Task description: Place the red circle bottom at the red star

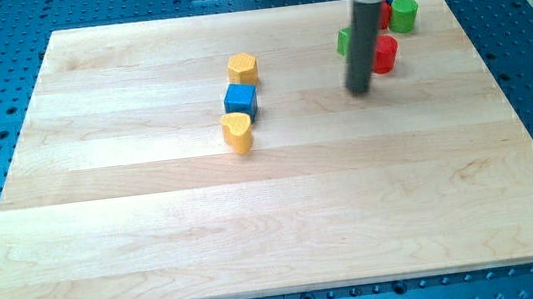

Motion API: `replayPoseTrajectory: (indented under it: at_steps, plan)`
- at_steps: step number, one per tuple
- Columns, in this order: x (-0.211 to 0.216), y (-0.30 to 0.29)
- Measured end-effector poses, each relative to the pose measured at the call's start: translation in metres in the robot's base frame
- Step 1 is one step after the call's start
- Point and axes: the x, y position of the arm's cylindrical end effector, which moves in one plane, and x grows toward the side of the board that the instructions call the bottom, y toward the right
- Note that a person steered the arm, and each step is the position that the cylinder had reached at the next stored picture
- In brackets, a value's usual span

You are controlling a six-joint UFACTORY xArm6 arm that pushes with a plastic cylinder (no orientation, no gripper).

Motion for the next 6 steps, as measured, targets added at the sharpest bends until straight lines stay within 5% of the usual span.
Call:
replayPoseTrajectory:
  at_steps: [2,4,6]
  plan:
    - [-0.060,0.028]
    - [-0.023,0.024]
    - [-0.034,0.001]
